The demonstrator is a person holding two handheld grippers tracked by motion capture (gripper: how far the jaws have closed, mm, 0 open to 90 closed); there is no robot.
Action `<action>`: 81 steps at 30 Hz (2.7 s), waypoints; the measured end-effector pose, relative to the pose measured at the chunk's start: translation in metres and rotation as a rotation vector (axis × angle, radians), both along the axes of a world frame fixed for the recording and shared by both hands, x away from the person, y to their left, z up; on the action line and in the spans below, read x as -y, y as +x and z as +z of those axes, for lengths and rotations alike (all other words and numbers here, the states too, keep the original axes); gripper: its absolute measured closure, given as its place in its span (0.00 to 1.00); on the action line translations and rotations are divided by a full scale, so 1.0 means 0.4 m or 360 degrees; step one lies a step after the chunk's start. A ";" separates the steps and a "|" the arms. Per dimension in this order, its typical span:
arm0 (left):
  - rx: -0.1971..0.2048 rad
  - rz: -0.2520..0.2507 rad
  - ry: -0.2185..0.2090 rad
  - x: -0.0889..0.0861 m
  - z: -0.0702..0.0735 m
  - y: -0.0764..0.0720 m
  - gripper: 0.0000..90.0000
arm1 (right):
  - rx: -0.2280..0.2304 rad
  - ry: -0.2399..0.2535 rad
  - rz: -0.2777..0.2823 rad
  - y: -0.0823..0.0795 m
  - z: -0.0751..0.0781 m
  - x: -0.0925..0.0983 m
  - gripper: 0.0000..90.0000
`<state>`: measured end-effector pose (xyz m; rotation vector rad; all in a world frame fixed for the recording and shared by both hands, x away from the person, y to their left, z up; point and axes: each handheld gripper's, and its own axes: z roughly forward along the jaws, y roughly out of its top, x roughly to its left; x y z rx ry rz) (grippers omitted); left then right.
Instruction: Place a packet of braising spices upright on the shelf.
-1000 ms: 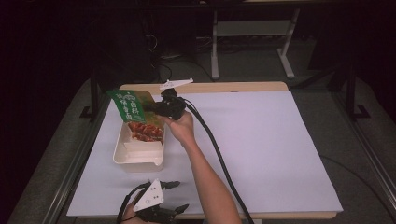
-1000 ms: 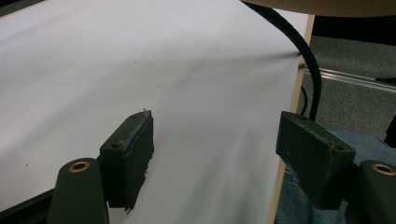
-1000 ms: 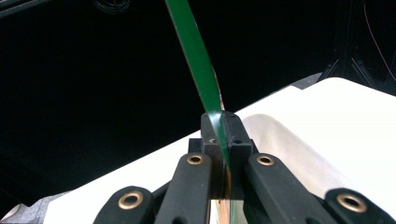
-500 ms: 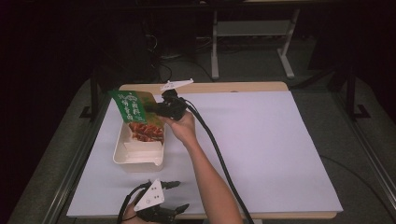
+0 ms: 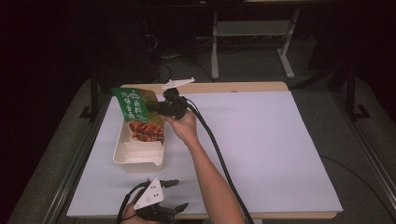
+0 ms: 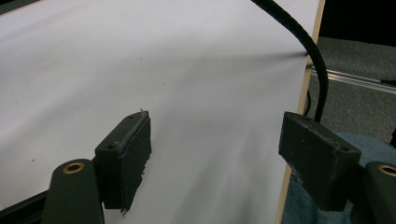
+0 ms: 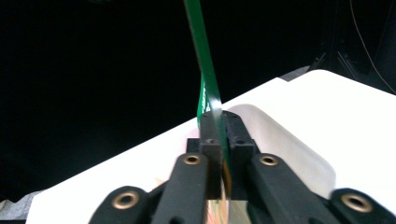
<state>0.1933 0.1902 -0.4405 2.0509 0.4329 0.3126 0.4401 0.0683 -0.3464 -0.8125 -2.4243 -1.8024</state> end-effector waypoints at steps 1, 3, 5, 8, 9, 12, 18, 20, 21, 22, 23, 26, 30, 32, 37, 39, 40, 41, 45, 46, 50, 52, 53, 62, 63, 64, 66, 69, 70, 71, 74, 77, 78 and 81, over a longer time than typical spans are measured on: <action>-0.0007 0.0006 -0.0003 -0.001 0.000 0.001 0.27 | 0.0005 0.0002 0.0001 0.001 0.002 0.005 0.89; -0.0008 0.0009 -0.0002 -0.001 -0.001 0.002 0.27 | -0.0010 0.0013 -0.0018 0.001 0.007 0.016 0.84; -0.0006 0.0010 -0.0001 0.000 -0.001 0.003 0.26 | 0.0002 0.0011 -0.0020 -0.002 0.016 0.025 0.81; -0.0012 0.0010 -0.0007 0.001 -0.002 0.003 0.26 | 0.0011 -0.0022 -0.0022 -0.010 0.028 0.034 0.78; -0.0013 0.0010 -0.0011 0.003 -0.002 0.002 0.26 | 0.0021 -0.0039 -0.0022 -0.012 0.030 0.036 0.76; -0.0014 0.0010 -0.0005 0.002 -0.003 0.002 0.26 | 0.0032 -0.0066 -0.0013 -0.022 0.037 0.043 0.74; -0.0026 0.0015 -0.0002 0.001 -0.003 0.005 0.26 | 0.0024 -0.0105 -0.0003 -0.031 0.040 0.066 0.70; -0.0025 0.0019 -0.0003 0.000 -0.004 0.006 0.26 | 0.0014 -0.0109 -0.0003 -0.035 0.041 0.076 0.69; -0.0022 0.0020 0.0000 -0.001 -0.003 0.007 0.26 | 0.0012 -0.0111 0.0000 -0.037 0.041 0.081 0.69; -0.0030 0.0024 -0.0001 -0.001 -0.003 0.006 0.25 | 0.0018 -0.0116 0.0000 -0.040 0.042 0.087 0.68; -0.0027 0.0026 0.0001 -0.002 -0.002 0.007 0.25 | 0.0020 -0.0119 -0.0006 -0.044 0.042 0.091 0.68; -0.0027 0.0032 -0.0003 -0.003 -0.002 0.007 0.25 | 0.0019 -0.0121 -0.0004 -0.053 0.044 0.108 0.66; -0.0030 0.0032 0.0000 -0.003 -0.003 0.009 0.25 | 0.0033 -0.0123 -0.0007 -0.062 0.044 0.128 0.64; -0.0034 0.0034 0.0001 -0.004 -0.004 0.010 0.25 | 0.0022 -0.0126 0.0005 -0.066 0.045 0.138 0.63; -0.0029 0.0037 0.0005 -0.006 -0.003 0.011 0.25 | 0.0017 -0.0126 0.0005 -0.077 0.047 0.164 0.60; -0.0029 0.0039 0.0003 -0.006 -0.003 0.011 0.25 | 0.0015 -0.0126 0.0003 -0.082 0.047 0.176 0.60; -0.0029 0.0039 0.0005 -0.006 -0.003 0.011 0.25 | 0.0019 -0.0130 0.0001 -0.084 0.048 0.183 0.59; -0.0028 0.0037 0.0015 -0.007 -0.003 0.012 0.25 | 0.0021 -0.0135 -0.0004 -0.087 0.049 0.190 0.58; -0.0024 0.0034 0.0014 -0.005 -0.004 0.011 0.25 | 0.0015 -0.0139 -0.0019 -0.098 0.051 0.219 0.56; -0.0023 0.0036 0.0014 -0.004 -0.004 0.011 0.25 | 0.0020 -0.0136 -0.0021 -0.101 0.051 0.227 0.56; -0.0026 0.0039 0.0010 -0.004 -0.005 0.012 0.25 | 0.0024 -0.0150 -0.0034 -0.117 0.050 0.256 0.54; -0.0030 0.0042 0.0009 -0.004 -0.005 0.013 0.25 | 0.0026 -0.0157 -0.0043 -0.125 0.047 0.274 0.53; -0.0031 0.0043 0.0008 -0.004 -0.005 0.013 0.25 | 0.0015 -0.0159 -0.0040 -0.128 0.046 0.282 0.53; -0.0033 0.0046 0.0024 -0.007 -0.006 0.016 0.25 | -0.0009 -0.0169 -0.0066 -0.157 0.028 0.346 0.50; -0.0036 0.0048 0.0021 -0.007 -0.006 0.016 0.25 | -0.0005 -0.0168 -0.0067 -0.161 0.025 0.353 0.50; -0.0042 0.0050 0.0019 -0.007 -0.006 0.016 0.25 | -0.0013 -0.0163 -0.0070 -0.164 0.022 0.360 0.50; -0.0038 0.0050 0.0019 -0.008 -0.006 0.016 0.25 | -0.0027 -0.0179 -0.0078 -0.172 0.017 0.374 0.48; -0.0037 0.0053 0.0016 -0.008 -0.006 0.016 0.25 | -0.0022 -0.0175 -0.0080 -0.183 0.013 0.392 0.48; -0.0039 0.0055 0.0009 -0.007 -0.006 0.016 0.25 | -0.0026 -0.0178 -0.0084 -0.187 0.011 0.398 0.48; -0.0026 0.0050 0.0017 -0.008 -0.006 0.018 0.25 | -0.0026 -0.0173 -0.0082 -0.192 0.008 0.406 0.48; -0.0035 0.0055 0.0013 -0.009 -0.007 0.019 0.25 | -0.0055 -0.0182 -0.0088 -0.202 0.000 0.422 0.47; -0.0038 0.0057 0.0014 -0.009 -0.007 0.019 0.25 | -0.0048 -0.0180 -0.0092 -0.214 -0.007 0.438 0.47; -0.0037 0.0056 0.0017 -0.010 -0.007 0.020 0.25 | -0.0054 -0.0177 -0.0100 -0.218 -0.009 0.444 0.46; -0.0041 0.0062 0.0015 -0.010 -0.007 0.020 0.25 | -0.0074 -0.0181 -0.0104 -0.228 -0.014 0.459 0.45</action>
